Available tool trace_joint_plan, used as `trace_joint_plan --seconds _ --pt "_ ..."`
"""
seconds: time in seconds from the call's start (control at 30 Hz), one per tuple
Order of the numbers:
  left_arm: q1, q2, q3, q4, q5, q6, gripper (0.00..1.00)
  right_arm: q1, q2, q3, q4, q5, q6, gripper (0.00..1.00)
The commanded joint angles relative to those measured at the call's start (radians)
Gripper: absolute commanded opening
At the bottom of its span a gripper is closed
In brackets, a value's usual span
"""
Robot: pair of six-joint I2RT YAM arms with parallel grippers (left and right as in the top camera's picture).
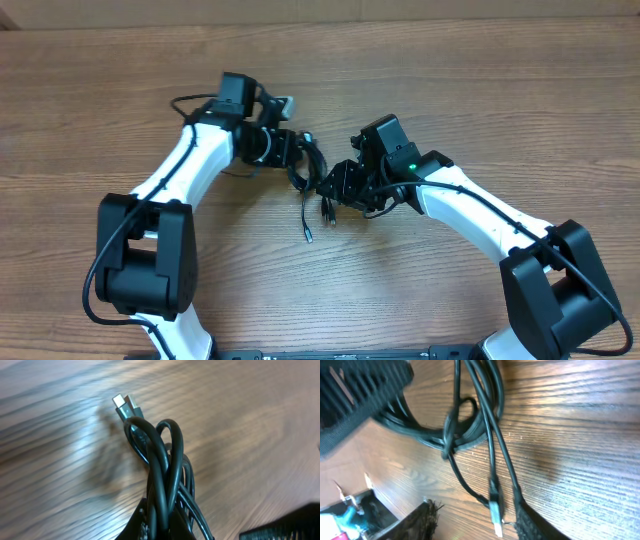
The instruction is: Untangle cables
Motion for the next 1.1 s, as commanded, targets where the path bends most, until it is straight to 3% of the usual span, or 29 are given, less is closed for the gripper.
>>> trace_joint_plan --seconds 0.0,0.2,0.43,0.73,1.07 --pt "0.024 -0.009 0.019 -0.009 -0.007 -0.213 0.04 0.042 -0.035 0.022 0.003 0.042 -0.042 0.51" --pt "0.026 -0.009 0.019 -0.012 0.009 -0.218 0.04 0.131 -0.031 0.022 0.043 0.179 -0.035 0.56" --pt "0.026 -0.009 0.019 -0.011 0.007 -0.187 0.04 0.154 -0.031 0.022 0.107 0.317 -0.042 0.56" --pt "0.026 -0.009 0.019 -0.011 0.002 -0.188 0.04 0.181 -0.007 0.022 0.1 0.339 -0.046 0.51" --pt "0.025 -0.009 0.019 -0.011 -0.028 -0.188 0.04 0.175 -0.008 0.026 0.2 0.353 -0.054 0.61"
